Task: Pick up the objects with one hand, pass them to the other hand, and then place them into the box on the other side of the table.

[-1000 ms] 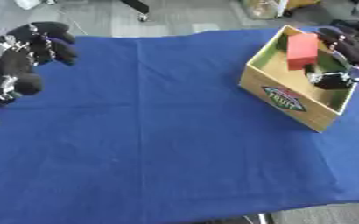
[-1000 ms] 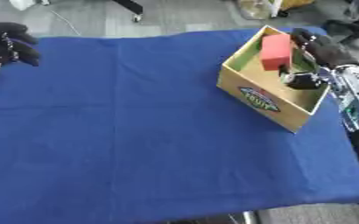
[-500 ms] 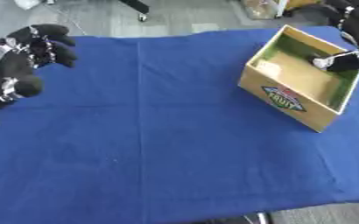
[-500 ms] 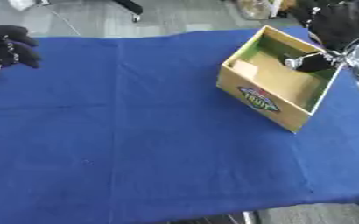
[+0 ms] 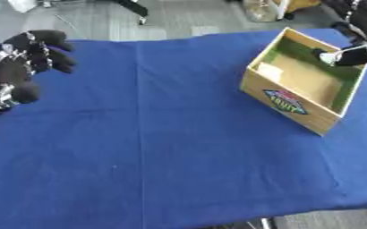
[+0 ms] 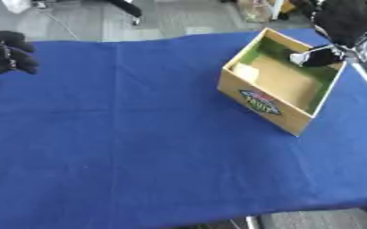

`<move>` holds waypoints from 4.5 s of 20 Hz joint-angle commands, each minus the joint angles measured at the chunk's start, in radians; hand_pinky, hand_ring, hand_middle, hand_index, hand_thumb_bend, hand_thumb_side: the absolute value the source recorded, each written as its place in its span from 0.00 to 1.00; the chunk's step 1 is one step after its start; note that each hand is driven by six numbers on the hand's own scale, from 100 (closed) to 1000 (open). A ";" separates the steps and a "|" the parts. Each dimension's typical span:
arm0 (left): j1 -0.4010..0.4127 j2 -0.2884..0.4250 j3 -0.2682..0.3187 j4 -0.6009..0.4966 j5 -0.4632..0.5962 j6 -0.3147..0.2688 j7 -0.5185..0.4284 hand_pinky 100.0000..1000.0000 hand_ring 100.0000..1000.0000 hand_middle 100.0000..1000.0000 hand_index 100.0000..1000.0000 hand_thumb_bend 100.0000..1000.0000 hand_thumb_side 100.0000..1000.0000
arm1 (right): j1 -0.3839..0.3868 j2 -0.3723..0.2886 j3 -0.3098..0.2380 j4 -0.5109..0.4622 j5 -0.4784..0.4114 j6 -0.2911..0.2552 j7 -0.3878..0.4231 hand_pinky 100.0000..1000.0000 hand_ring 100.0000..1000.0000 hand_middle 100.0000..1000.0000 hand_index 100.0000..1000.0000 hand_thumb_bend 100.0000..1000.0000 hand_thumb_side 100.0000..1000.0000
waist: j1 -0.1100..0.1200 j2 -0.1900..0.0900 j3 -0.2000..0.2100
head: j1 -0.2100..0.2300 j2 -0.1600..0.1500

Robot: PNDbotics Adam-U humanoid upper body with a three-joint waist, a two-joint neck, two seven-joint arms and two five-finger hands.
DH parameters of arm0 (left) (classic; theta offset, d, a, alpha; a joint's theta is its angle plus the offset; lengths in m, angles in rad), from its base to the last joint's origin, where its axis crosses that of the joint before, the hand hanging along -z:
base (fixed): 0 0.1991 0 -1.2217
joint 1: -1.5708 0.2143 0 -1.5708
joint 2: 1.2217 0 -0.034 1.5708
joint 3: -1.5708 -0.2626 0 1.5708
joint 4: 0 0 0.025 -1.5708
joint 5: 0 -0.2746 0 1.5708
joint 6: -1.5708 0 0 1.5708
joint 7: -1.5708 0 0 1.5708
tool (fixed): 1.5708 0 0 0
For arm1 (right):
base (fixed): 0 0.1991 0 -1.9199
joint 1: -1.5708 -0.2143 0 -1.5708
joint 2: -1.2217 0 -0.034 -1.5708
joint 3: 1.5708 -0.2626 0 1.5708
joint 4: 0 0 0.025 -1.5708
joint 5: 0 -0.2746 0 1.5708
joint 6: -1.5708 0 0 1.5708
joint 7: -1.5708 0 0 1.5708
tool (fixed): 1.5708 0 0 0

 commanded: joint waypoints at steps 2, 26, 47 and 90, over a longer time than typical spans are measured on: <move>-0.001 0.037 0.031 -0.015 -0.007 -0.006 0.006 0.65 0.63 0.66 0.82 1.00 0.51 | -0.008 -0.052 -0.013 -0.061 -0.029 0.005 0.001 0.84 0.89 0.92 1.00 0.37 0.74 | -0.012 -0.036 -0.002 | 0.009 -0.005; 0.123 0.215 0.263 0.165 -0.296 0.086 0.146 0.65 0.62 0.65 0.80 1.00 0.42 | 0.163 0.045 -0.028 -0.420 -0.610 0.064 -0.032 0.90 0.92 0.98 1.00 0.18 0.00 | 0.023 -0.044 0.000 | 0.282 0.033; 0.096 0.428 0.274 0.468 -0.871 0.324 -0.436 0.71 0.65 0.67 0.78 0.46 0.17 | 0.195 0.059 0.000 -0.421 -0.669 0.049 0.010 0.91 0.92 0.99 1.00 0.00 0.00 | 0.035 -0.057 0.004 | 0.324 0.033; 0.074 0.170 0.297 0.343 -0.647 0.213 0.123 0.44 0.37 0.38 0.46 0.29 0.06 | 0.191 0.069 0.023 -0.429 -0.690 0.052 0.021 0.91 0.92 0.99 1.00 0.00 0.00 | 0.014 -0.061 0.008 | 0.292 0.033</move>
